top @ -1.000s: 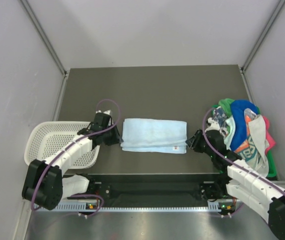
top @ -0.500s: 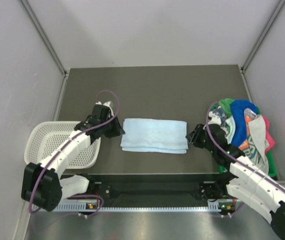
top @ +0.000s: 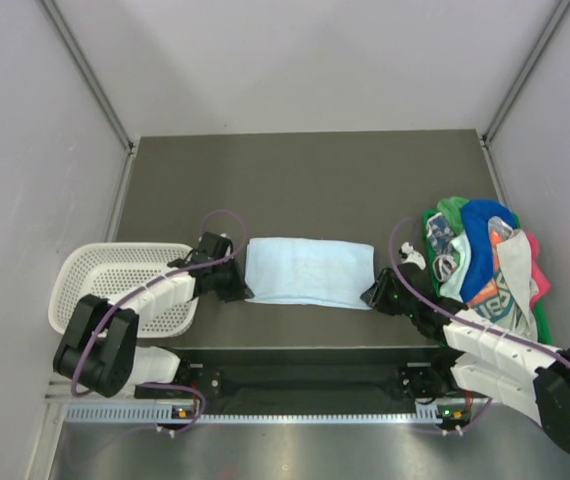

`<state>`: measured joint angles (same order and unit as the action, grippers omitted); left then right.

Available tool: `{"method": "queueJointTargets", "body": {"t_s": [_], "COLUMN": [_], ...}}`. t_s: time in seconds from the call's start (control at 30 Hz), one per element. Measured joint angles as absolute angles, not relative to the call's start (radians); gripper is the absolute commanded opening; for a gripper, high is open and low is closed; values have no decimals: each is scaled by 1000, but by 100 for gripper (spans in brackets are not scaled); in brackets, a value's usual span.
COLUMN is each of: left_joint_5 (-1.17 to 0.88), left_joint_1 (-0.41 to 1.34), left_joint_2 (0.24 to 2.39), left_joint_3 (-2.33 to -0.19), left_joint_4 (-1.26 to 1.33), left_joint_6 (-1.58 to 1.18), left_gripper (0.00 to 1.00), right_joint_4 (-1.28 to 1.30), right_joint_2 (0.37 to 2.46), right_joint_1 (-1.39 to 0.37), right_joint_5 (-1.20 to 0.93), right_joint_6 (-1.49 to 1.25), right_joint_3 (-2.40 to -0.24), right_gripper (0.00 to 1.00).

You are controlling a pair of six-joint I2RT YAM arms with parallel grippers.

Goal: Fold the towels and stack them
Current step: Fold the towel

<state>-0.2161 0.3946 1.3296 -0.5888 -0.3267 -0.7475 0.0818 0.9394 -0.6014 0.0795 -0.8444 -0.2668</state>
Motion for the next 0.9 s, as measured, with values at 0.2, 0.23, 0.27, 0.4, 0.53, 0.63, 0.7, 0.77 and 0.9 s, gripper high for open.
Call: {"method": "queueJointTargets", "body": {"t_s": [0.2, 0.23, 0.27, 0.4, 0.53, 0.63, 0.7, 0.77, 0.9], "left_joint_5": [-207, -204, -202, -189, -149, -110, -88, -80, -80], "left_joint_1": [397, 397, 397, 399, 400, 400, 400, 400, 400], "left_joint_2": [1285, 1282, 1276, 1239, 1211, 1232, 1284, 1353, 1478], "left_joint_3": [-545, -546, -548, -598, -713, -783, -822, -856, -884], "left_joint_4": [-281, -287, -295, -387, -440, -439, -439, -445, -446], "left_joint_6": [-796, -797, -795, -770, -724, -696, -672, -653, -619], "left_gripper": [7, 8, 9, 32, 51, 59, 62, 65, 69], "right_joint_4": [63, 64, 66, 84, 116, 118, 118, 115, 100], "right_joint_2": [932, 932, 932, 926, 910, 911, 922, 938, 958], "right_joint_1": [-602, -602, -602, -602, -601, -597, -589, -578, -539], "right_joint_5": [81, 81, 81, 87, 99, 100, 95, 86, 58], "right_joint_6": [-876, -876, -876, -875, -871, -863, -855, -846, -826], "right_joint_3": [-253, -253, -254, -260, -264, -265, -272, -278, -278], "right_gripper": [30, 30, 30, 31, 31, 31, 31, 31, 31]}}
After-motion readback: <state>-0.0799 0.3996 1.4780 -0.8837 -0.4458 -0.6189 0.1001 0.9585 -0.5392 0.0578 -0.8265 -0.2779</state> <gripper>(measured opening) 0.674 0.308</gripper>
